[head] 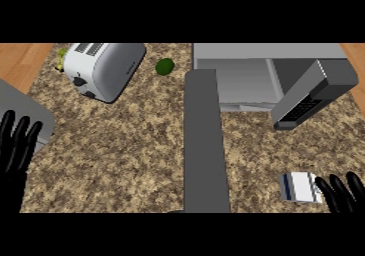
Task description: Pick up the milk, place it into the microwave and close the microwave
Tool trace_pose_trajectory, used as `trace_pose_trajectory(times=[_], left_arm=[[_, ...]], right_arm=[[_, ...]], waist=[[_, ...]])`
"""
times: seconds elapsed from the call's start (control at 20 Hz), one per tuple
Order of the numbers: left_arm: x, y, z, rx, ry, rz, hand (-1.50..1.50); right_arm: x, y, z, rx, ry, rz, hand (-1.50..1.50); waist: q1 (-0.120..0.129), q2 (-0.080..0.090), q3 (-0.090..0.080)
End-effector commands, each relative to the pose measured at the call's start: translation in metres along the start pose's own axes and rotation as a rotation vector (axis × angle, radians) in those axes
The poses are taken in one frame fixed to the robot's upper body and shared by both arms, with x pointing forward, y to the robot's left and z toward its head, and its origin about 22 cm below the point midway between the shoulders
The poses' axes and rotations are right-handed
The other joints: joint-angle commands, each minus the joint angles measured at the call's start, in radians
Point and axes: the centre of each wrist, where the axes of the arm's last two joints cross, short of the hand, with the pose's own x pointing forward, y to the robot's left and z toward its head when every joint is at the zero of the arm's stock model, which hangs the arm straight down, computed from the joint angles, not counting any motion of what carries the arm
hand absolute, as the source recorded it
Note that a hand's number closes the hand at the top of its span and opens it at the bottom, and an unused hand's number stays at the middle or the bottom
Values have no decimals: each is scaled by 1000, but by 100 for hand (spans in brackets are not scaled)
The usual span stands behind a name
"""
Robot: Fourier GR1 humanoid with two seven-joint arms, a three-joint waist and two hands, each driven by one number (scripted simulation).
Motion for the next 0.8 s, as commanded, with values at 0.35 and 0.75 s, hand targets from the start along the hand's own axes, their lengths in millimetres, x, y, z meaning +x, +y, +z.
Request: trace_pose_trajectory(times=[0.35, 0.75], left_arm=[[3, 13, 28, -10, -4, 18, -150], [-1, 29, 29, -6, 3, -4, -150]], right_arm=[[-35, -47, 7, -153, 60, 102, -150], [-68, -74, 21, -208, 116, 114, -150]], waist=[[7, 1, 0], [5, 2, 0]])
